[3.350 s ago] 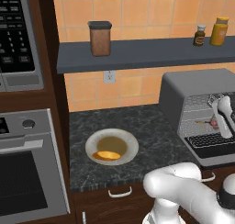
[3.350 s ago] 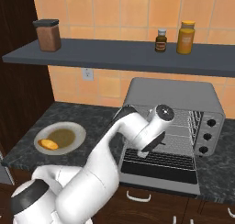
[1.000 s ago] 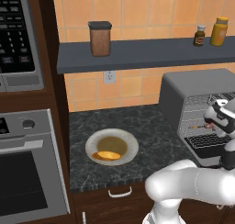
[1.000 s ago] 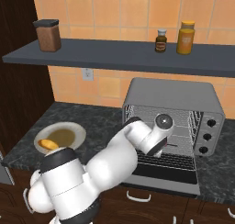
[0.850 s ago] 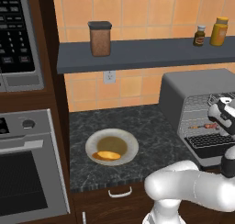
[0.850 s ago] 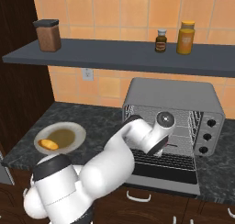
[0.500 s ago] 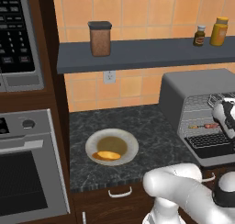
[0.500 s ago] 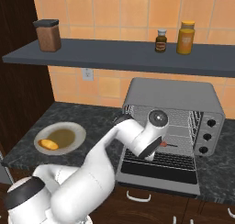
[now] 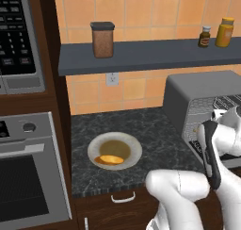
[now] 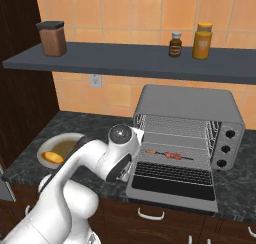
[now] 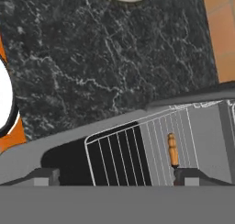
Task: Pick up the kebab skewer and baguette bread, and place them inside the toaster oven. Close the toaster oven door and start by setting the timer.
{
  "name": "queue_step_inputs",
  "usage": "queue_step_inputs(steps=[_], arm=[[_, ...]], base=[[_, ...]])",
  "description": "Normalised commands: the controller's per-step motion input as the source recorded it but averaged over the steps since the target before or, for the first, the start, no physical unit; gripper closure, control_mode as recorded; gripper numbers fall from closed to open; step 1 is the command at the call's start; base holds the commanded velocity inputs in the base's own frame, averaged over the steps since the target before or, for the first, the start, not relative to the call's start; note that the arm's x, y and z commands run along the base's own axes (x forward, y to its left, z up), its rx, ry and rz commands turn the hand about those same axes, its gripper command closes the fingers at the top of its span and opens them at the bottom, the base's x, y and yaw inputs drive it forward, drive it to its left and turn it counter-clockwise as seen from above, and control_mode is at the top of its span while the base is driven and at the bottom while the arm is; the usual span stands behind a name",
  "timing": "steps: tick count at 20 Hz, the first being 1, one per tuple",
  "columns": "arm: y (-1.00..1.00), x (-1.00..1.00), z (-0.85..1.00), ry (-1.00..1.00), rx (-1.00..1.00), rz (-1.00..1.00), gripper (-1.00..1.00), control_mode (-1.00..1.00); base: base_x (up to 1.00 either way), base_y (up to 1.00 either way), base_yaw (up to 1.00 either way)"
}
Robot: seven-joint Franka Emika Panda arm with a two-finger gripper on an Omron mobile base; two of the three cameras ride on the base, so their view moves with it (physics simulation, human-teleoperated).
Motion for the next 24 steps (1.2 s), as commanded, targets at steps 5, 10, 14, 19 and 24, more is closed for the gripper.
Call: queue_step_inputs(steps=[5,10,14,19,24], arm=[[1.00,-0.05,0.31,0.08,0.07,-0.36,-1.00,-1.00],[1.00,0.00,0.00,0.02,0.05,-0.36,-1.00,-1.00],[1.00,0.00,0.00,0.00,0.05,-0.25,-1.00,-1.00],[0.99,0.00,-0.17,0.02,0.16,-0.01,-1.00,-1.00],[0.96,0.06,-0.37,0.00,0.21,0.00,-1.00,-1.00]], base=[[0.00,0.00,0.00],[0.00,0.00,0.00],[0.00,0.00,0.00],[0.00,0.00,0.00],[0.00,0.00,0.00]])
